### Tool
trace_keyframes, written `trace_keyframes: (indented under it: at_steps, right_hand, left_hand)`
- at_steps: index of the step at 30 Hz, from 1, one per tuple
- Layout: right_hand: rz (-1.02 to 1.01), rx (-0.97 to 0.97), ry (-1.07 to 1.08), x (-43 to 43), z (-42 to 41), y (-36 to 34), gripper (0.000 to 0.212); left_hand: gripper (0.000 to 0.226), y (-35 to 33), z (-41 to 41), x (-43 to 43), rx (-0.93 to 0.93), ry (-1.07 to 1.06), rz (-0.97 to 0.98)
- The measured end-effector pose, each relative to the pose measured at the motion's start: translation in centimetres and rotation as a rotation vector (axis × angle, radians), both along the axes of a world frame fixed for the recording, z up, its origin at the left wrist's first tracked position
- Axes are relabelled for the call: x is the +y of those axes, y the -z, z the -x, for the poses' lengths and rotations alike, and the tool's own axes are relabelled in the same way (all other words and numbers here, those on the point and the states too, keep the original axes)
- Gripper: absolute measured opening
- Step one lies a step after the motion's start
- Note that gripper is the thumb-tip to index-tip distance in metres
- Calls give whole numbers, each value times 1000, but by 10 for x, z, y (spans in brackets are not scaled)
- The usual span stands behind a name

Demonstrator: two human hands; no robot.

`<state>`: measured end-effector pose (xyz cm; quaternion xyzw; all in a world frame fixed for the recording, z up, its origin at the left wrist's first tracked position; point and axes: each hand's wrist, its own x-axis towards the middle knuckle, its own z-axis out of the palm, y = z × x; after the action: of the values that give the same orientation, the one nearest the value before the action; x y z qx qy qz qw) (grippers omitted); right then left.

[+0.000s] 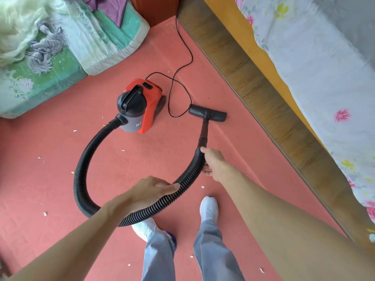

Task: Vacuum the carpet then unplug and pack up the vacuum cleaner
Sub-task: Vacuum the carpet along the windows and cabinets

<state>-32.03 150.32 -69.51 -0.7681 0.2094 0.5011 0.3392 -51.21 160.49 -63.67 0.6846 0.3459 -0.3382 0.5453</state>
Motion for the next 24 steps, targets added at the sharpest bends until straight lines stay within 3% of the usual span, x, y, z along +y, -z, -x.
trace_keyframes:
  at_steps: [5,10,14,18,24]
  right_hand:
    - [-21,139,83,-35,32,-15,23]
    - [-40,311,221,-51,92,-21,27]
    - [-93,396,318,-47,144,-30,27]
    - [-115,416,356,-36,174,-35,33]
    - [-90,278,349,-12,177,-25,33]
  left_hand:
    - [63,-22,14,6,63,83,48]
    - [41,-38,54,21,90,321,-34]
    - [39,-51,92,35,124,443,-88]
    - [35,-56,127,48,138,421,-104]
    - [30,-43,153,36,-2,236,-225]
